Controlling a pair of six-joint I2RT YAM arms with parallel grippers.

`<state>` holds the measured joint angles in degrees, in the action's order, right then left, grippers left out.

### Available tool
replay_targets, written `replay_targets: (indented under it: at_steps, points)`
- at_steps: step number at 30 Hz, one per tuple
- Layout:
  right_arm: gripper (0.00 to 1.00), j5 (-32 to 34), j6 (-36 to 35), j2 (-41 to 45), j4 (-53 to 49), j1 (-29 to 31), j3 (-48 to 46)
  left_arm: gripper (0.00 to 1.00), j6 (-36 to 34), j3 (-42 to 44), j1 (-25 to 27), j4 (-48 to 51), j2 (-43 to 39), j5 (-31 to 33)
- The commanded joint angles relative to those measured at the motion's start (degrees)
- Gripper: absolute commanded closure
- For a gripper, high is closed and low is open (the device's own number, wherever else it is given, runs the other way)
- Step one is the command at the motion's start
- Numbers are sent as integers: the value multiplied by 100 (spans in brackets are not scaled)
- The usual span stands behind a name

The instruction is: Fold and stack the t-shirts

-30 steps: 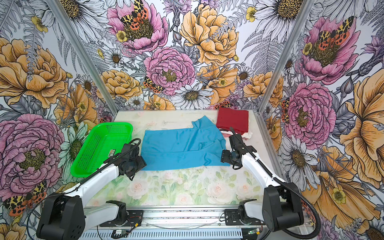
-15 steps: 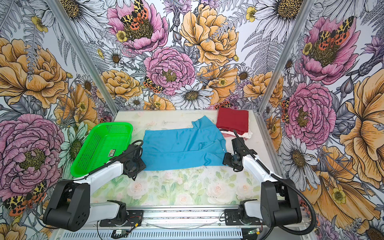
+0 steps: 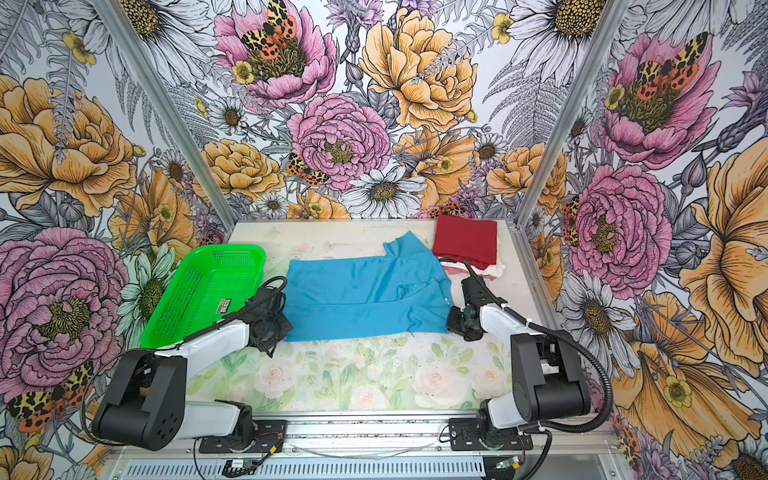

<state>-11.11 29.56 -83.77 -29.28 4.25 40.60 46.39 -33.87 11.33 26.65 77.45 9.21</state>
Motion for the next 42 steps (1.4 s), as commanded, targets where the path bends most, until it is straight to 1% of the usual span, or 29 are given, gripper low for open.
replay_targets:
  at_steps: [1,2,3,8,15,18,19,20,21,22,23,24,25,26,27,29,31,34,37,42]
  points:
    - [90,4,94,37,92,-30,-159,100,-37,160,-117,-50,-142,72]
    - [96,95,127,157,77,-30,-211,100,-47,186,-138,-52,-211,72]
    - [97,227,144,297,31,-30,-248,100,-71,201,-166,-40,-274,67]
    - [100,654,82,964,-518,-12,-255,100,-116,229,-187,115,-539,63]
    - [99,875,195,1798,-1060,36,-243,100,-66,244,-51,575,-1106,135]
    - [98,804,290,2051,-1120,54,-298,100,24,259,59,744,-1391,141]
    - [97,804,311,2091,-1149,80,-305,100,58,249,113,804,-1443,167]
    - [91,804,337,2162,-1182,108,-300,98,94,240,181,876,-1507,199]
    - [81,824,370,2243,-1230,146,-282,89,137,221,235,931,-1564,217]
    - [63,884,392,2335,-1299,178,-257,76,150,208,268,957,-1592,199]
    - [45,993,422,2461,-1383,217,-201,59,168,181,269,996,-1630,198]
    - [33,1071,431,2589,-1456,247,-132,40,155,149,271,1000,-1675,171]
    - [25,1089,422,2664,-1503,250,-61,26,136,111,266,1007,-1704,165]
    - [20,1080,384,2704,-1543,260,32,13,112,38,276,1026,-1725,163]
    - [18,1047,327,2668,-1567,260,129,2,71,-45,269,1018,-1721,151]
    - [18,900,167,2434,-1555,260,378,1,-83,-252,251,998,-1594,39]
    - [17,814,-13,2065,-1518,298,646,1,-334,-488,250,856,-1346,-244]
    - [17,651,-329,1337,-1343,403,1044,1,-683,-889,256,663,-794,-703]
    - [16,314,-522,653,-1036,636,1357,1,-922,-1193,306,374,-198,-1146]
    - [16,230,-549,-637,-656,1128,1748,1,-971,-1597,534,50,681,-1279]
